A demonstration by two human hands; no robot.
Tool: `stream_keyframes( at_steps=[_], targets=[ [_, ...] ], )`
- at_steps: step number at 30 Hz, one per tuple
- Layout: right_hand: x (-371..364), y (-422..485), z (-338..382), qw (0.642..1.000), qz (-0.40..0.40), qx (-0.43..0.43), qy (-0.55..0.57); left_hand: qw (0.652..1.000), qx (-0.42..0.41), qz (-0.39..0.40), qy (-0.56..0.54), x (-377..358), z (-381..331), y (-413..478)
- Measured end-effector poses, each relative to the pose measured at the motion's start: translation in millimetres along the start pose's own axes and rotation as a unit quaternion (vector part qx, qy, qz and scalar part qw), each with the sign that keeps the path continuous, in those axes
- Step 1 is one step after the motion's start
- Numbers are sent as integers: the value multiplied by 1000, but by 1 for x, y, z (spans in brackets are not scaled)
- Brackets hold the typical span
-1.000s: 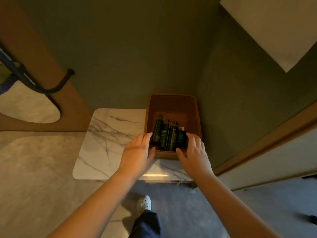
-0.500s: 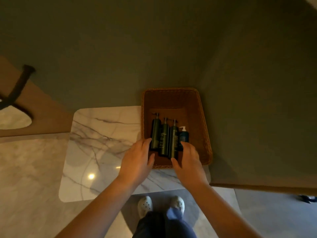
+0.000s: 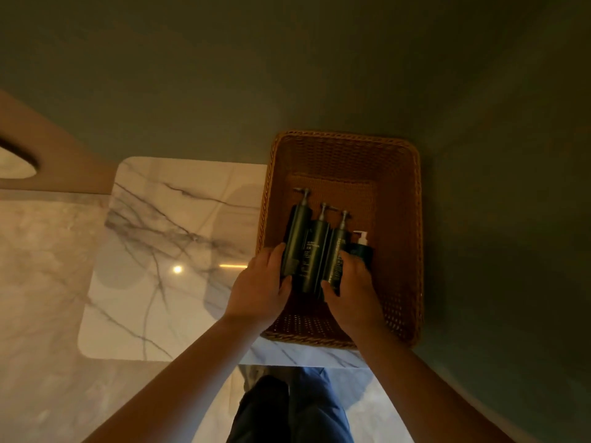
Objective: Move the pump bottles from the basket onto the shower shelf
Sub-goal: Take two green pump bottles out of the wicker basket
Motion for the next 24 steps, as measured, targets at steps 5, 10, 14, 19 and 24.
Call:
stream_keyframes(
  at_steps=[5, 10, 14, 19, 24],
  targets=[
    [-21, 38, -24, 999, 17, -9, 27, 999, 12, 7, -46, -33, -5, 28],
    [-45, 71, -46, 998, 27, -18, 54, 997, 39, 17, -69, -71, -3, 51],
    [-59, 91, -63, 994, 10, -40, 96, 990, 85, 67, -87, -110, 8, 64],
    [-78, 107, -76, 995, 17, -27, 92, 991, 80, 82, -75, -140, 12, 75],
    [-92, 116, -88, 994, 21, -34, 97, 992, 76, 77, -65, -160, 15, 88]
  ],
)
Point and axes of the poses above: each hand's wrist, its own y-axis towards the middle knuckle, its own x-axis out of the back of the hand, z = x × y, the point moved 7 cm from there along y, towards the middle knuckle, and after that the axes turned 13 degrees about y, right-handed, at the moved point
